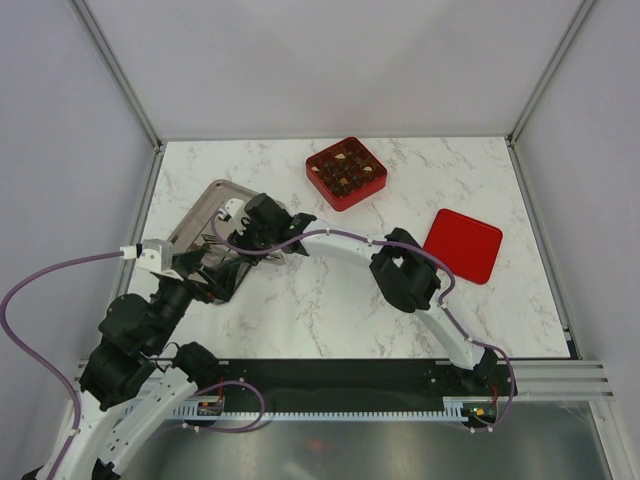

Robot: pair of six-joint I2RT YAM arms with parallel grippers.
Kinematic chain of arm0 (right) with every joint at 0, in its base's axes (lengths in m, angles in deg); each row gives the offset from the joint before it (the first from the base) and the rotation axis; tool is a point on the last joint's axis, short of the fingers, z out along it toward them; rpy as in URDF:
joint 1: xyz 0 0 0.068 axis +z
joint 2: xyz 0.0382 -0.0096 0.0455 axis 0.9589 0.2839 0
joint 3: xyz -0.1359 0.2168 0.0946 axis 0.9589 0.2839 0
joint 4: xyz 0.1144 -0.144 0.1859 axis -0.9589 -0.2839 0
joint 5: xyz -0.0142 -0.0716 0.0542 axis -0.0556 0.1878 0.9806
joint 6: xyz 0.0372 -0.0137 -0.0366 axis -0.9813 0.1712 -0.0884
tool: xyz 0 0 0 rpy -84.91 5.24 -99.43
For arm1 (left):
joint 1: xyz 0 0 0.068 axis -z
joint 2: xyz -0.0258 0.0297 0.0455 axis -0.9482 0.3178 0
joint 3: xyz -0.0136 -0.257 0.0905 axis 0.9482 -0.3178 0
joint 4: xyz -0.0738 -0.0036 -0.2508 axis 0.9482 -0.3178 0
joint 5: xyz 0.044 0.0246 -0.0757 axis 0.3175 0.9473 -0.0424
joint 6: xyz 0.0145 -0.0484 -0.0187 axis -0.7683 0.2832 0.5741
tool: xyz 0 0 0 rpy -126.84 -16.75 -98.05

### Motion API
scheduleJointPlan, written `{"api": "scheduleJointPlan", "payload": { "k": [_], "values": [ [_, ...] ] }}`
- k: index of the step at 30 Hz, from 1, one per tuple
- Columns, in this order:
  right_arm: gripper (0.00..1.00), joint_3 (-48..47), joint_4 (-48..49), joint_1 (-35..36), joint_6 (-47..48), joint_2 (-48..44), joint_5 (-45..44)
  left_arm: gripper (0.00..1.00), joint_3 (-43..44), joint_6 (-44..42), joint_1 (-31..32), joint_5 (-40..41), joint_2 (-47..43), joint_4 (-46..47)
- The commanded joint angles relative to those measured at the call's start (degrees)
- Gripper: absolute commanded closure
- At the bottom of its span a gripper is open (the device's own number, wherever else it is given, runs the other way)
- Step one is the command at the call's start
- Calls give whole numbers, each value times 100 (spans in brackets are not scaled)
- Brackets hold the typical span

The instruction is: Pack the chocolate

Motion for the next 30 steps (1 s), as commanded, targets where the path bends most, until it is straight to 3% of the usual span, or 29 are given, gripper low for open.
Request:
{"api": "scheduleJointPlan", "payload": {
  "k": [1,11,26,30],
  "values": [
    [51,27,224,29,82,-298,-218,0,-7,-210,-9,48,-10,196],
    [56,1328,716,-42,-49,-1151,-746,0,-16,-193,-9,56,-54,196],
    [60,1706,699,-1122,-1183,-2126,-288,0,-16,-184,-9,83,-71,187],
    [61,1829,243,-1578,-1263,-2626,-1243,0,-16,-184,-9,91,-80,196]
  ]
}}
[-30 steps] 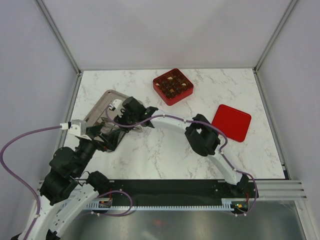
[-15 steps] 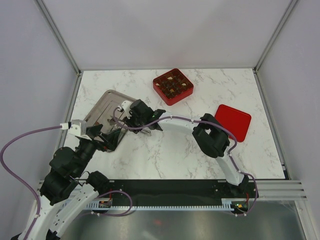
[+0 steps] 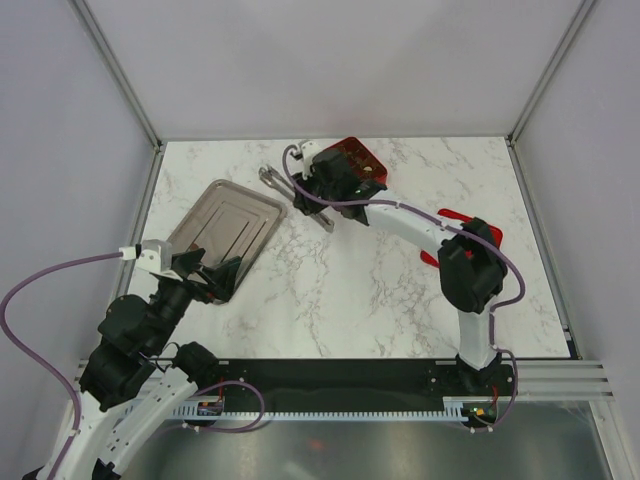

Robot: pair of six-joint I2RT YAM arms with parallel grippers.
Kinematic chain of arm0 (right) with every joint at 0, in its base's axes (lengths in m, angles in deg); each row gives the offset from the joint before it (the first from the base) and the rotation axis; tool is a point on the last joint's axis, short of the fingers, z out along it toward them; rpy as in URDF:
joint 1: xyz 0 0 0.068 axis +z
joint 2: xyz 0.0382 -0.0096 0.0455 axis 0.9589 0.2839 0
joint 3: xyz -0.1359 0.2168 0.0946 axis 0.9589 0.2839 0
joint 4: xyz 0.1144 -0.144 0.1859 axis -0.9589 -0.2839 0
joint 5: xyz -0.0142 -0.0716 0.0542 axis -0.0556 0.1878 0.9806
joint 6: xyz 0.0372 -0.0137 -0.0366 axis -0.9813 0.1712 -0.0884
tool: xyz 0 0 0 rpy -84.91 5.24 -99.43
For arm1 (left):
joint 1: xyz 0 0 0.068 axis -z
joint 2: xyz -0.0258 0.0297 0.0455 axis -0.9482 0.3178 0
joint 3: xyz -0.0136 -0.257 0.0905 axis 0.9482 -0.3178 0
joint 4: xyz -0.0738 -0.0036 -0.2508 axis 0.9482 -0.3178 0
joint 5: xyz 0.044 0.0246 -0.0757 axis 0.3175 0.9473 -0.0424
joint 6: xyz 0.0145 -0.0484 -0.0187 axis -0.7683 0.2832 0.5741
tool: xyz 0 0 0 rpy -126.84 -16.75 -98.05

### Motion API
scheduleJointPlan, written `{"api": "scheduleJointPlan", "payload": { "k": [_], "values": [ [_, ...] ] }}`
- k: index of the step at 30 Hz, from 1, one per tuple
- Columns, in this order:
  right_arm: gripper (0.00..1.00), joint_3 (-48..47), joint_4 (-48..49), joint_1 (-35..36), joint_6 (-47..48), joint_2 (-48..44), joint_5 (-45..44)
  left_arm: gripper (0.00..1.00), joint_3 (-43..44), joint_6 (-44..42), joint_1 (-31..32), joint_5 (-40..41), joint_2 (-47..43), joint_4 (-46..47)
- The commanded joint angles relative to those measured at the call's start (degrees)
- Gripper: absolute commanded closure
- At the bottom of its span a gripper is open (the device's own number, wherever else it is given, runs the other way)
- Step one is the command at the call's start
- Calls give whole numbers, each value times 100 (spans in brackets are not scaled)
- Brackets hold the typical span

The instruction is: Pack the chocolate

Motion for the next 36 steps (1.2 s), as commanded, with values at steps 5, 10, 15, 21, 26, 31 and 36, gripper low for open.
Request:
{"api": "scheduleJointPlan", "payload": {
  "k": [5,10,15,21,26,31,36],
  "values": [
    [60,28,-1080,-760,-290,-817,-1449,0,-5,-184,-9,50,-23,194],
    [60,388,-1388,-1129,-326,-1150,-1688,0,-5,-184,-9,59,-15,194],
    [60,591,-1521,-1209,-422,-1265,-1538,0,-5,-193,-9,67,-14,194],
    [60,802,-1574,-1226,-519,-1318,-1371,0,-5,-184,-9,59,-41,185],
    [60,916,-1565,-1235,-580,-1388,-1345,0,-14,-175,-9,59,-32,185],
    [59,986,-1556,-1226,-659,-1432,-1248,0,-14,-166,-9,50,-32,194],
    [57,1048,-1530,-1235,-712,-1493,-1151,0,-5,-166,-9,50,-41,185]
  ]
}}
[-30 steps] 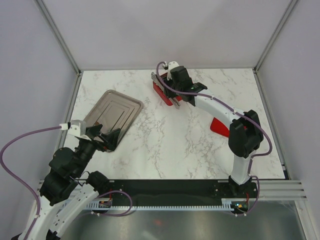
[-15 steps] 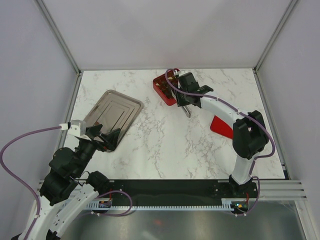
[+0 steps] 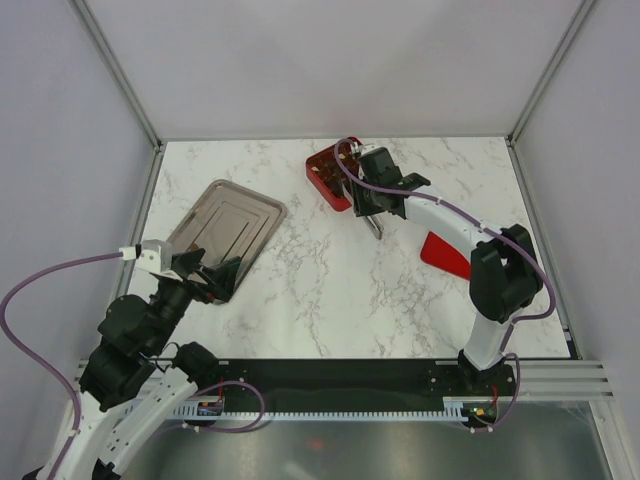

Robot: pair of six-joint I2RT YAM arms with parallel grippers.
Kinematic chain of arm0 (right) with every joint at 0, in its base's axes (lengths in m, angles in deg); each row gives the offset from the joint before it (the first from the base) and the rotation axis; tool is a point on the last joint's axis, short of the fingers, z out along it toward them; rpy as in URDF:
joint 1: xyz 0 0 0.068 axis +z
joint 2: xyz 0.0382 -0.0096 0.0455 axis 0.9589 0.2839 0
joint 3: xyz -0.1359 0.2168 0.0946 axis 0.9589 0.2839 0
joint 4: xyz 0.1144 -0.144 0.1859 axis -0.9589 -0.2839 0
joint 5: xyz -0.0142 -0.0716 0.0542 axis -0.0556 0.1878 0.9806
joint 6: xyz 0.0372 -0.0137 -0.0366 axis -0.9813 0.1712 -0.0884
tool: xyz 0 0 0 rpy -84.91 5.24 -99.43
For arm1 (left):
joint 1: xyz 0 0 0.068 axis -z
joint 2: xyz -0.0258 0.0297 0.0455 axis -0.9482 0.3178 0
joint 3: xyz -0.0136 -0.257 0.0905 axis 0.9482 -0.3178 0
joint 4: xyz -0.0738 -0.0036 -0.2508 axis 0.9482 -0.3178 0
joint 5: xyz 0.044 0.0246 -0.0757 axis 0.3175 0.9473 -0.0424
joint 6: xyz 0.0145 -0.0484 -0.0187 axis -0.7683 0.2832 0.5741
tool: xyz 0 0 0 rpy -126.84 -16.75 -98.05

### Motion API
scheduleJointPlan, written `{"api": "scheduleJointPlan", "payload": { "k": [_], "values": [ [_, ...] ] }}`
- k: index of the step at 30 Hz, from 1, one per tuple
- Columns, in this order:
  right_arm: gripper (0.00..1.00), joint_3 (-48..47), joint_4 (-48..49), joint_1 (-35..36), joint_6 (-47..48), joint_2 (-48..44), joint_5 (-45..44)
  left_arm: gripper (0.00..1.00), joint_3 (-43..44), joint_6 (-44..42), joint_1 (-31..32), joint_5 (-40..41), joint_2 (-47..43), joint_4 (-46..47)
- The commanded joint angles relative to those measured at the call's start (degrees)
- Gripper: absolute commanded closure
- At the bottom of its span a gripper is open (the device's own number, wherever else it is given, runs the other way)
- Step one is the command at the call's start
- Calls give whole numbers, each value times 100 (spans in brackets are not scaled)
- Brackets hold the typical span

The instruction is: Pack the chocolate

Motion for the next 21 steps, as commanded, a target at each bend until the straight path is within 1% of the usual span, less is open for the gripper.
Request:
{"api": "scheduleJointPlan", "payload": {
  "k": [1,6,14,21],
  "values": [
    [57,58,158,-3,-162,-353,112,0,-3,-166,-9,48,-26,185],
    [55,119,175,-3,-179,-414,130,0,-11,-166,-9,48,-26,185],
    [51,93,184,-3,-188,-449,121,0,-11,-158,-18,39,-34,176],
    [50,-152,158,-3,-109,-423,68,0,-11,-158,-9,39,-26,185]
  ]
}}
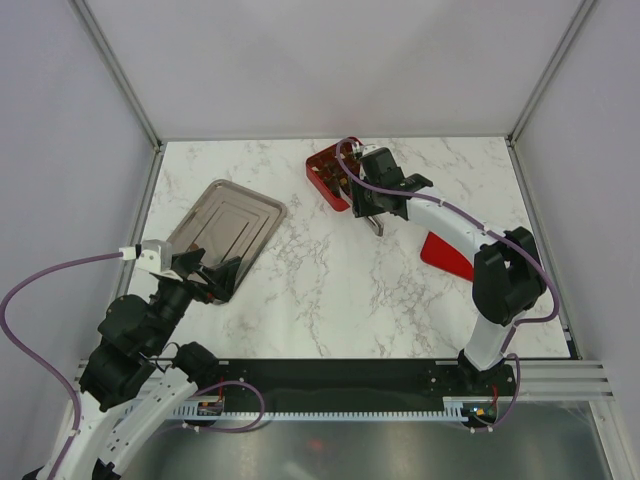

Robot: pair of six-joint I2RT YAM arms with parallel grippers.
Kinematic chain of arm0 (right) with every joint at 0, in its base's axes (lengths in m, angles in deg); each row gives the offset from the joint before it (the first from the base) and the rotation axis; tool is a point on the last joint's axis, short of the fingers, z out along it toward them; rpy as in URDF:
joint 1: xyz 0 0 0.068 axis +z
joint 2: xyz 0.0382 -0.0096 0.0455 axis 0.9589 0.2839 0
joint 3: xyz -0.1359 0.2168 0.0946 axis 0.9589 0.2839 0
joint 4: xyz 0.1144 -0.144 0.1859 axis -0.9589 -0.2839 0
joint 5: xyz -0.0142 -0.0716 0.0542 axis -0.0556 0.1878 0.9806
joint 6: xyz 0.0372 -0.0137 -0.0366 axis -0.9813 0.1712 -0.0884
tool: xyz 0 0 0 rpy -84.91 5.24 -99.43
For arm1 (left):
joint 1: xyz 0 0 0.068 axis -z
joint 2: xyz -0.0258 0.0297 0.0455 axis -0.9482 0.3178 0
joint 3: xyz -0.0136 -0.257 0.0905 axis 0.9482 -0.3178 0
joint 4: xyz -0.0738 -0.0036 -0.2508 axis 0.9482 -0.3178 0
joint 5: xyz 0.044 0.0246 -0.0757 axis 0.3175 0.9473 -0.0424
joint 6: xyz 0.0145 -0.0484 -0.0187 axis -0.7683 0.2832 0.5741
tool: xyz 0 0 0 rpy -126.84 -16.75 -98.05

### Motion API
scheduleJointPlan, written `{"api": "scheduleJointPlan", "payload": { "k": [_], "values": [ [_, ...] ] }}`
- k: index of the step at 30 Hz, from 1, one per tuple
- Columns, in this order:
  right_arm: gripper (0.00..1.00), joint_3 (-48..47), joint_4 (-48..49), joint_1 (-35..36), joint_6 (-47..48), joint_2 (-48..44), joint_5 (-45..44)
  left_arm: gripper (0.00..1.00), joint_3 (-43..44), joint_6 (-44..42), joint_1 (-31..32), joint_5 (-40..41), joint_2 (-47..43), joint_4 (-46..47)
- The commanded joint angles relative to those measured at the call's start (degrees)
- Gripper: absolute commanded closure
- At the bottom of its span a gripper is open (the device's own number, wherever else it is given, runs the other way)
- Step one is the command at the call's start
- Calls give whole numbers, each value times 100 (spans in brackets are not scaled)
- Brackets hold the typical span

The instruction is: Pack the chocolate

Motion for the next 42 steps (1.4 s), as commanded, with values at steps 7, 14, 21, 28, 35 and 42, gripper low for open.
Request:
{"api": "scheduleJointPlan", "payload": {
  "k": [7,14,21,28,35,42],
  "values": [
    [50,-679,13,15,42,-281,191,0,-3,-166,-9,30,-34,185],
    [50,-917,180,313,147,-132,289,0,-3,-193,-9,-5,-8,194],
    [51,-1356,558,1270,252,403,446,0,-3,-219,-9,-14,-8,203],
    [50,-2041,1023,2079,743,1353,1079,0,-11,-219,-9,-14,-96,203],
    [47,-2543,1419,2520,992,2108,1360,0,-11,-210,-9,-58,-131,212],
    [46,-2938,1524,2660,982,2751,1633,0,-12,-201,-9,-102,-122,220]
  ]
}}
